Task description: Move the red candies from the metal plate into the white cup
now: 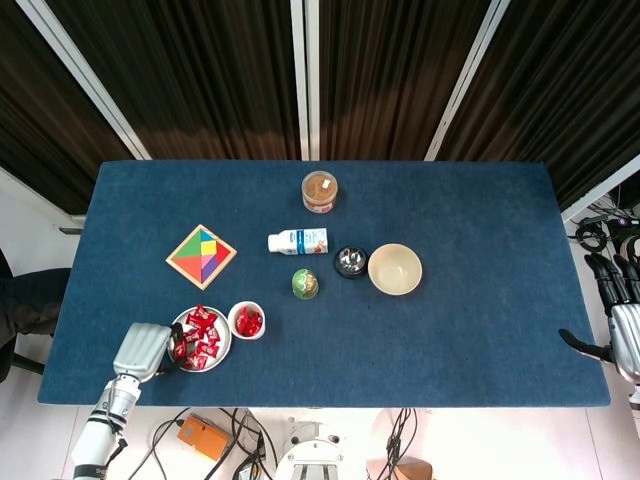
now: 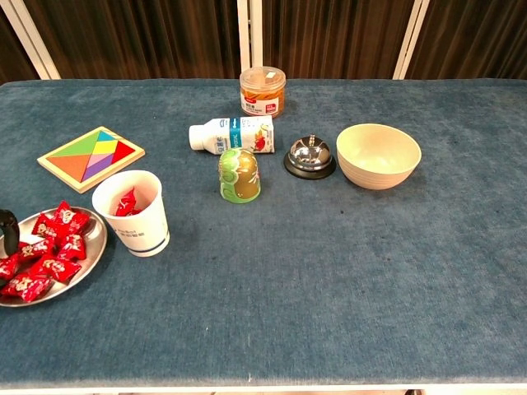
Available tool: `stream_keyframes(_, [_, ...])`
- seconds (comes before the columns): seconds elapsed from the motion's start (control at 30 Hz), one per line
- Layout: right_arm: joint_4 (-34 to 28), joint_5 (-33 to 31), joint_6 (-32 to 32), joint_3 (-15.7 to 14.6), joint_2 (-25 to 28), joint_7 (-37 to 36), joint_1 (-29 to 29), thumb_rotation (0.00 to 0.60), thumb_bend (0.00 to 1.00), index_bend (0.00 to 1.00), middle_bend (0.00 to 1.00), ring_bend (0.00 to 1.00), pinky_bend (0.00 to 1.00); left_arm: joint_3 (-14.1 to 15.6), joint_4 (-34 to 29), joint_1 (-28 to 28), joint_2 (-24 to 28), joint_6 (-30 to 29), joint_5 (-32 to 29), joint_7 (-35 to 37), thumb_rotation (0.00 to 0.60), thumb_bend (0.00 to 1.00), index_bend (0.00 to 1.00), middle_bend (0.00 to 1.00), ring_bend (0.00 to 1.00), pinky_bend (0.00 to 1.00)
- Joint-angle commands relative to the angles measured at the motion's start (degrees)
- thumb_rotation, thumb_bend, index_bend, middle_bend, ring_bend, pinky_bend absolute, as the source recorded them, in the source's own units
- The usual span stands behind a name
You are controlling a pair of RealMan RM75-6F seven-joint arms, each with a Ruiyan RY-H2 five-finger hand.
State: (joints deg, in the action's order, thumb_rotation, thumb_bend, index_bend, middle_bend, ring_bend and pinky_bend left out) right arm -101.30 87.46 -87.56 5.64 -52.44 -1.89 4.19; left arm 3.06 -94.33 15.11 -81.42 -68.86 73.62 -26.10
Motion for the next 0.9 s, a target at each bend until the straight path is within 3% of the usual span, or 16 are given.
stream_keyframes(0.03, [0.0, 0.0, 0.0, 0.0, 0.0, 0.0, 0.0, 0.6, 0.22, 0.0, 0.14, 0.0, 0.12, -0.1, 0.3, 0.3, -0.1, 0.4, -0.3, -0.5, 0.6, 0.22, 0.5, 1.0, 0.96, 0.9])
stream_keyframes(0.27, [0.0, -0.3, 0.0, 0.0, 0.0, 0.0, -0.1, 0.6, 0.22, 0.0, 0.14, 0.0, 0.12, -0.3, 0.2, 0.6, -0.1, 1.1, -0.2, 0.1, 0.6, 0.35, 0.57, 1.0, 0.96, 0.9])
stream_keyframes(0.7, [-0.2, -0.2, -0.4, 0.0, 0.0, 0.1, -0.2, 0.6, 0.22, 0.0, 0.14, 0.0, 0.12, -4.1, -10.2, 1.8, 8.1, -3.5, 7.9, 11.0, 0.6, 0.35, 0.57, 1.0, 0.96, 0.9])
stream_keyframes(0.9, [0.0, -0.3, -0.6, 0.0, -0.2, -0.1, -0.4, 0.6, 0.22, 0.0, 0.14, 0.0, 0.12, -6.6, -13.2, 5.7, 8.4, 0.1, 8.7, 12.3, 0.6, 0.34, 0.57, 1.0, 0.96, 0.9])
